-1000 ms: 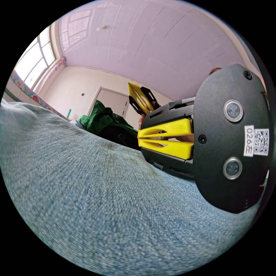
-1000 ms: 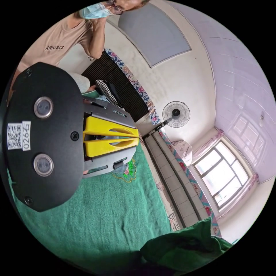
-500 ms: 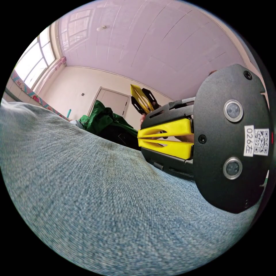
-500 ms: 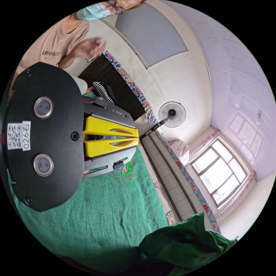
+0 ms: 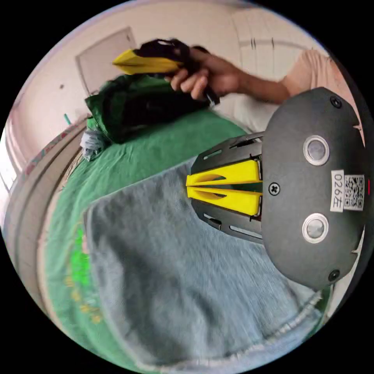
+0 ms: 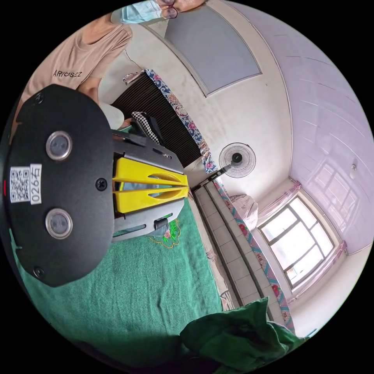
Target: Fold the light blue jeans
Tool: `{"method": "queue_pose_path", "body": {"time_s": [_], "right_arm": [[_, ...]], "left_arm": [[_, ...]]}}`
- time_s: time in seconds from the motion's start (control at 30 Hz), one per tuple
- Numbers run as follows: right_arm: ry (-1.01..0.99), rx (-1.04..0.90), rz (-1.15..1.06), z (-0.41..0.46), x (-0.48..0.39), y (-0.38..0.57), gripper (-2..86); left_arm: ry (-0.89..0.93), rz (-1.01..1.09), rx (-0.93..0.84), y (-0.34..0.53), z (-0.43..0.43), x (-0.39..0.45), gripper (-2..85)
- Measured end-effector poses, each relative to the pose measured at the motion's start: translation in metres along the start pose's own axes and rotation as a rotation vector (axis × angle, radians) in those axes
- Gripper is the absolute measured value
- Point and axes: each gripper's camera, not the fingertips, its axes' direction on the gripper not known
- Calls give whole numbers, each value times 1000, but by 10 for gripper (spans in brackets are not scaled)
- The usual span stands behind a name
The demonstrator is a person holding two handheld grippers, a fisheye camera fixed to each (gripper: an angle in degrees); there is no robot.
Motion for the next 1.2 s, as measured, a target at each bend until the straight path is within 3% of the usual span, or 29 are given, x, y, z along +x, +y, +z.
{"method": "queue_pose_path", "body": {"time_s": [0.07,0.13,0.17,0.33,0.6,0.7,0.77,0.83,0.93,1.2], "right_arm": [[9,-7,-9,-4,-5,-9,-10],[13,-25,-5,-4,-8,-17,-10],[18,-43,-1,-4,-10,-22,-10],[128,-124,-24,-2,-23,-45,-10],[179,-346,-70,25,-35,-88,-10],[229,-452,-118,39,-44,-102,-9],[356,-496,-135,43,-49,-112,-9],[408,-535,-149,43,-50,-121,-8],[410,-590,-92,39,-39,-138,-1],[250,-723,170,27,10,-163,78]], "left_arm": [[-714,13,199,24,-59,76,-6],[-992,-109,249,30,-83,97,-5],[-1037,-112,196,28,-89,102,-3],[-691,20,72,38,-106,84,-3],[-413,99,200,60,-149,24,-7],[-229,113,205,47,-161,-17,-7],[-3,133,203,25,-164,-65,-6],[78,114,224,6,-167,-101,-6],[47,121,203,-33,-157,-144,3],[233,227,69,-93,-69,-188,174]]}}
